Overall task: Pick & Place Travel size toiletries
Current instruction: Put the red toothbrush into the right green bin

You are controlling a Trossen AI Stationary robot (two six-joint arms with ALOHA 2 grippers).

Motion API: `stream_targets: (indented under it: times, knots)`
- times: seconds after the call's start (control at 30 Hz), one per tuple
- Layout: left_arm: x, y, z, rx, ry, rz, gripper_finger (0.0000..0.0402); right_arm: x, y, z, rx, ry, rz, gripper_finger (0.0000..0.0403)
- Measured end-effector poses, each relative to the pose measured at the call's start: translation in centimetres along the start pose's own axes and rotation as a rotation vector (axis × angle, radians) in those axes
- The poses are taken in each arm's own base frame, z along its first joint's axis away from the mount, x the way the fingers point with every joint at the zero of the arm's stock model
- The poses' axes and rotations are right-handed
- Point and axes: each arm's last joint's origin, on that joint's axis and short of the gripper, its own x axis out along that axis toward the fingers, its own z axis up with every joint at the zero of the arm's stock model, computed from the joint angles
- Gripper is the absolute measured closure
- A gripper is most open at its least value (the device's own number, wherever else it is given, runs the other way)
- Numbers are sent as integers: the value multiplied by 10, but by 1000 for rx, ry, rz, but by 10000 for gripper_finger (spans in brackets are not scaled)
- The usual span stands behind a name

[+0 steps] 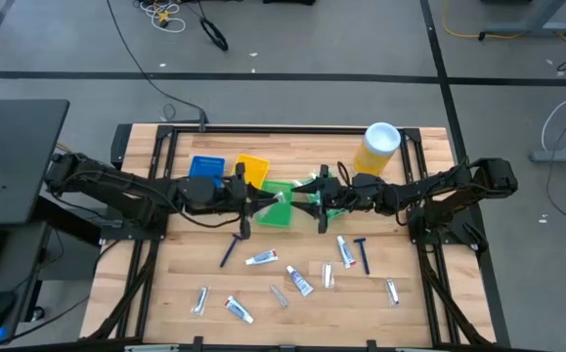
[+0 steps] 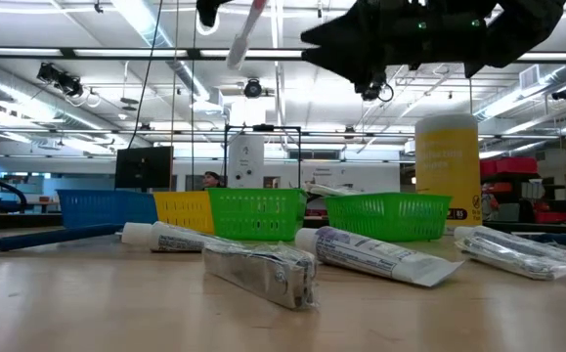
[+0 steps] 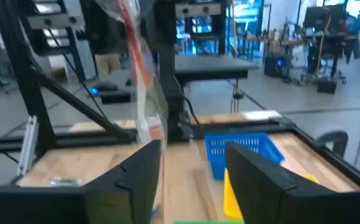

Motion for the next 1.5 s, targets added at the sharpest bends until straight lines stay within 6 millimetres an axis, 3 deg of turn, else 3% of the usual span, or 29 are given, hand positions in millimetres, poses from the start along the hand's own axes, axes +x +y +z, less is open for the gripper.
stream_targets:
  times: [0.2,0.6,1.23,1.5]
  knots:
    - [9,4,0,11,-45,4,374,0,2,6,14,-63,32,171]
    - [37,2,-9,26,-175,-38,370,3,1,5,76,-101,0,167]
    - [40,10,-10,9,-163,-58,375,2,-1,12,88,-166,49,167]
    - [40,10,-7,54,-199,-65,375,32,1,23,36,-114,73,167]
